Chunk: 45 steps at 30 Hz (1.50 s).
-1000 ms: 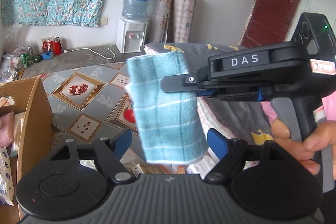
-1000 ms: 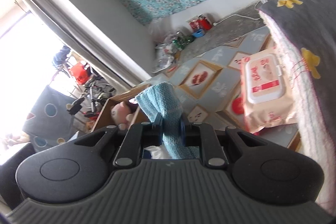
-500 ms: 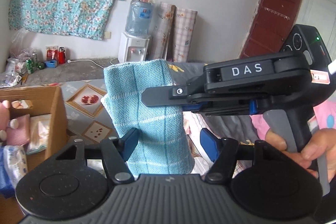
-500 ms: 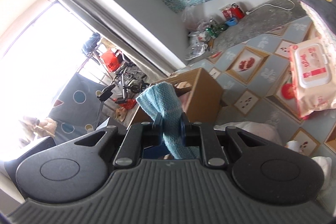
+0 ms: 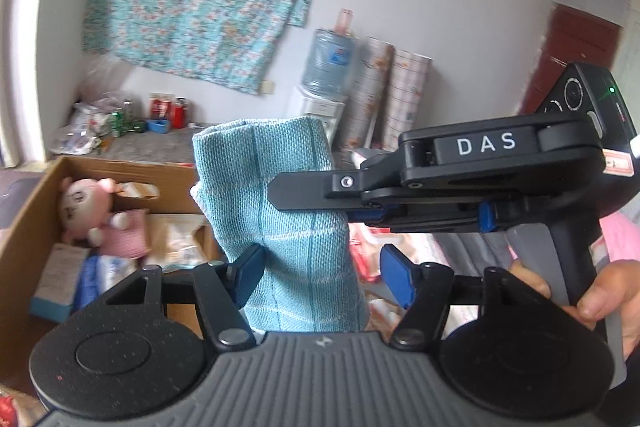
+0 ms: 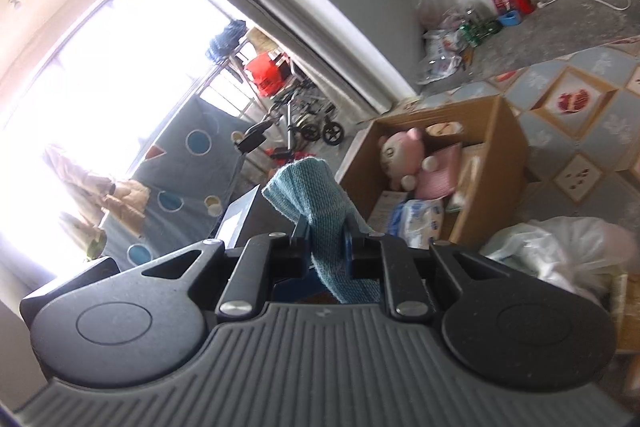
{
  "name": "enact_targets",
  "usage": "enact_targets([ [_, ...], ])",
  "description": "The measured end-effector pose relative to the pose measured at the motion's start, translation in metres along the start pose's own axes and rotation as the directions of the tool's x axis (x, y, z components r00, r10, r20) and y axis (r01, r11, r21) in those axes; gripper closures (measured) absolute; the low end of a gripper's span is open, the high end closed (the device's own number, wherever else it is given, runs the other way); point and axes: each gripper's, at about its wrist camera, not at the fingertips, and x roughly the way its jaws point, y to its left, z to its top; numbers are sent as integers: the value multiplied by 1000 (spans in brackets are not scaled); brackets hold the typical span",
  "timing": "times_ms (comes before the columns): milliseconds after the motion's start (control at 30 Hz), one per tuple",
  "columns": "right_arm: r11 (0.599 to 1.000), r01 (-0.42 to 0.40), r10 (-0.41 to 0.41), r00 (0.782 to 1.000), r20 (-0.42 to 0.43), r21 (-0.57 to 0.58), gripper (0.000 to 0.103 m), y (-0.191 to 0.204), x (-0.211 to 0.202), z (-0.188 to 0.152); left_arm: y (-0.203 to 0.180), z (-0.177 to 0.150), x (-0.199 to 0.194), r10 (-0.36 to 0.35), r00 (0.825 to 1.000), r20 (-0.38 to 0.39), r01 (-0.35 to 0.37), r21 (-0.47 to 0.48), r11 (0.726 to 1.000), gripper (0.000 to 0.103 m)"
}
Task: Organize soft objects
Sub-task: 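Carry the towel with the right tool over the cardboard box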
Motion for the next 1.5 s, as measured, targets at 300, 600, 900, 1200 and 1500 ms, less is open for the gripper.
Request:
enact_targets([
  [300,998,-48,51,995,-86,37,89,20,67,-3,51,-8,-29,81,997,5,-80,-62,995,39],
  [600,995,-62,72,987,-145,75,89,15,122,-4,95,-16,-35,137,990,-21,-138,-116,984,39],
  [900,993,-55,72,983,-171,101,89,4,148,-2,117,-16,-25,153,987,-43,-157,-134,978,39],
  [1200,993,31,-9,982,-189,118,89,-21,177,9,129,-15,2,186,978,-91,-197,-131,972,39],
  [1500,962,200,-157,962,-222,185,89,-74,221,25,156,-12,27,213,967,-139,-236,-173,956,39],
])
